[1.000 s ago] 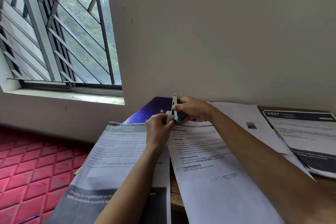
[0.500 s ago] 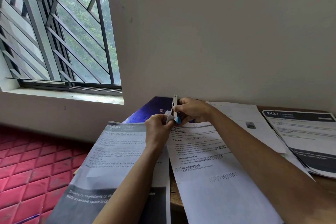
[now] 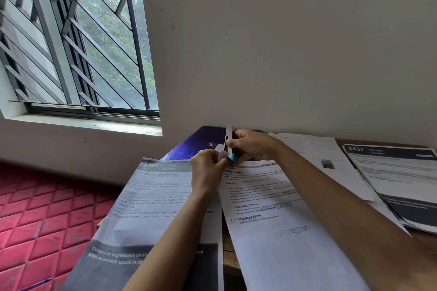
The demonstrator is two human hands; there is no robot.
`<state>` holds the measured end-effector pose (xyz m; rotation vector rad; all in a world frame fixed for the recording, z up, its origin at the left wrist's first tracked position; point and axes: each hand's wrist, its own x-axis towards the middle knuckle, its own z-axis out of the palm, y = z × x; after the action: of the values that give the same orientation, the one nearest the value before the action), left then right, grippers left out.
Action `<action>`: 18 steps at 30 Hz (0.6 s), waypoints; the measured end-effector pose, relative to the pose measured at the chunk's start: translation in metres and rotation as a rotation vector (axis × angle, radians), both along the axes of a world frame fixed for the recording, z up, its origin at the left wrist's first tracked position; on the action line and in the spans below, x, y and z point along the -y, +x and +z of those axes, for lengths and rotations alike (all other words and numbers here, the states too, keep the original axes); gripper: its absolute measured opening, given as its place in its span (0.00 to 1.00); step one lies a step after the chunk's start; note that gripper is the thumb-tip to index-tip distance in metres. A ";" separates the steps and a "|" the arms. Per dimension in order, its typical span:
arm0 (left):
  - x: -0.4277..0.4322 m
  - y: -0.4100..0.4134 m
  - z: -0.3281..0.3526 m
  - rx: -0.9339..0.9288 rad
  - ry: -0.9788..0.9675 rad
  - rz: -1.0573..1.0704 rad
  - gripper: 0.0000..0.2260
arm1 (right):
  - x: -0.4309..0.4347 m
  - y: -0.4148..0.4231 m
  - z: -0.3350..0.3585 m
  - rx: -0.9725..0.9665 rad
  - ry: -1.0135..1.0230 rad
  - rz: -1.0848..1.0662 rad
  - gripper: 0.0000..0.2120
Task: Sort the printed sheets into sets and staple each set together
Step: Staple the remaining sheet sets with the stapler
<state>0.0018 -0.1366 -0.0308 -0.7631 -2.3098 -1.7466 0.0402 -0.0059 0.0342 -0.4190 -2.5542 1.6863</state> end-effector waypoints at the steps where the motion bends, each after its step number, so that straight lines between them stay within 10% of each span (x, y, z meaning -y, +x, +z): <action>1: 0.000 0.000 0.000 0.002 0.001 -0.003 0.06 | 0.000 0.000 0.000 0.002 -0.002 0.002 0.13; 18: 0.002 0.001 0.000 -0.007 -0.027 -0.006 0.06 | 0.000 0.000 -0.006 -0.008 -0.087 0.043 0.12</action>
<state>0.0027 -0.1382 -0.0304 -0.7810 -2.3335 -1.7154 0.0405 -0.0058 0.0281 -0.3637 -2.5086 1.8150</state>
